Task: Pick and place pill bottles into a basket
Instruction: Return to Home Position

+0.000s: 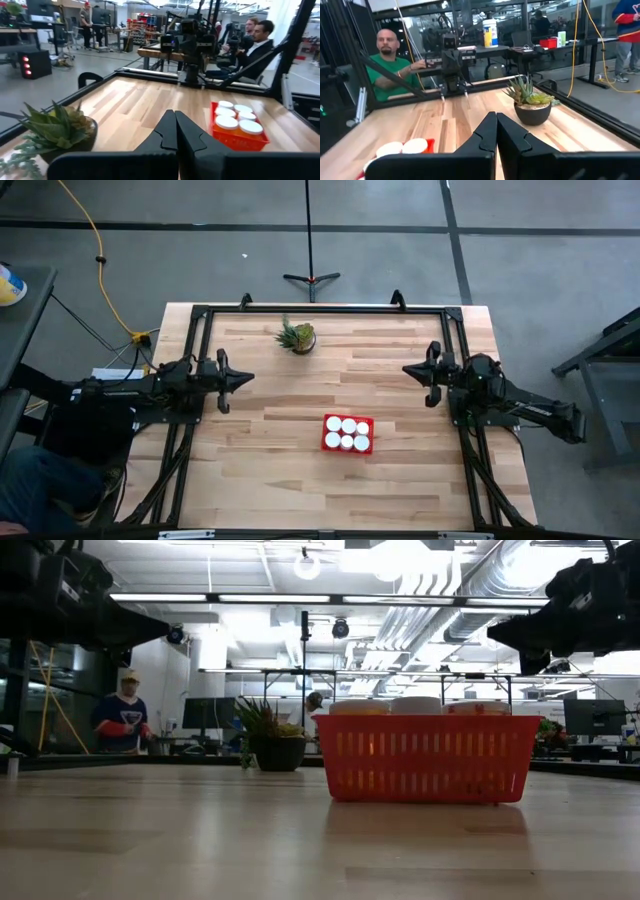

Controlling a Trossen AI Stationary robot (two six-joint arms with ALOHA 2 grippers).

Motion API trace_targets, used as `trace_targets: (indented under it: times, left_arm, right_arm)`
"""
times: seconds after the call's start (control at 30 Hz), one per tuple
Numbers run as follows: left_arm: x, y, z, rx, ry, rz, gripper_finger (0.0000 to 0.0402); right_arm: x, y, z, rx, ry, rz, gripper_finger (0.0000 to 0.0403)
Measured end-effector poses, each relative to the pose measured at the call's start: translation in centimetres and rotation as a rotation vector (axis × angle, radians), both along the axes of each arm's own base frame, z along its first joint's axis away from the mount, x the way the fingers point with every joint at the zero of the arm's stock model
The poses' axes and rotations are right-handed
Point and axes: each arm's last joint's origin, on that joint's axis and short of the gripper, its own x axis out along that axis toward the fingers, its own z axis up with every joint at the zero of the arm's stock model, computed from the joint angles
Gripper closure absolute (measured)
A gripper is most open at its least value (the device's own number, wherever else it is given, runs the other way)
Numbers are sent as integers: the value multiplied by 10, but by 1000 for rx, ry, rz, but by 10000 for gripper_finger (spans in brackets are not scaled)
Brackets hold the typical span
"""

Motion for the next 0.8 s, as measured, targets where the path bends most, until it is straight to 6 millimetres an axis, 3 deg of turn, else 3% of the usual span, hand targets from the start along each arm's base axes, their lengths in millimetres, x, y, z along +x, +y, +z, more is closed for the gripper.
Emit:
trace_targets:
  times: [0.47,0.8]
  left_arm:
    - [0,-1,-1,1,4,-23,330]
    - [0,-1,-1,-1,4,-23,335]
  right_arm:
    - [0,0,-3,-11,34,-13,403]
    - [0,0,-3,-10,34,-13,402]
